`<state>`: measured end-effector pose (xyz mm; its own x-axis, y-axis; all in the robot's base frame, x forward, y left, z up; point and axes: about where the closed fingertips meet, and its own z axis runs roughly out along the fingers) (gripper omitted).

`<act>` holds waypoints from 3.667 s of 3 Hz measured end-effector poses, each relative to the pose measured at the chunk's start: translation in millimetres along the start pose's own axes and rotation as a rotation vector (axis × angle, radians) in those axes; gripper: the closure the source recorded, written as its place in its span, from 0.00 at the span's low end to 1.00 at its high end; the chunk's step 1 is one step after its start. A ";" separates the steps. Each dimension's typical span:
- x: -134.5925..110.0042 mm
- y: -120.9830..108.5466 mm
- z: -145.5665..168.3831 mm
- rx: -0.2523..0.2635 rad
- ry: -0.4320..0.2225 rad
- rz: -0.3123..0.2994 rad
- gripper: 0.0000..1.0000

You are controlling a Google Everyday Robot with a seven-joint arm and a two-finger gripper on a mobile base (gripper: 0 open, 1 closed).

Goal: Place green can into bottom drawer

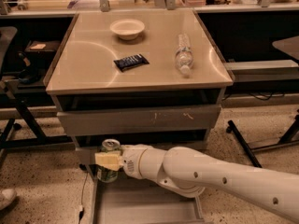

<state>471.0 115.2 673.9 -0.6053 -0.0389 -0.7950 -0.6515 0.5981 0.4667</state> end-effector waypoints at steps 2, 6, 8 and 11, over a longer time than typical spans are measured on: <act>74.9 -18.8 37.0 0.068 0.004 0.079 1.00; 147.5 -55.3 72.5 0.188 -0.030 0.172 1.00; 212.7 -114.8 94.7 0.344 -0.110 0.284 1.00; 253.1 -153.4 117.7 0.430 -0.169 0.318 1.00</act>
Offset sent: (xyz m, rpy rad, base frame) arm -0.0003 -0.0014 -0.1635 -0.0308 0.0757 -0.3117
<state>471.5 107.8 355.5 -0.6367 0.3046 -0.7084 -0.1818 0.8334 0.5218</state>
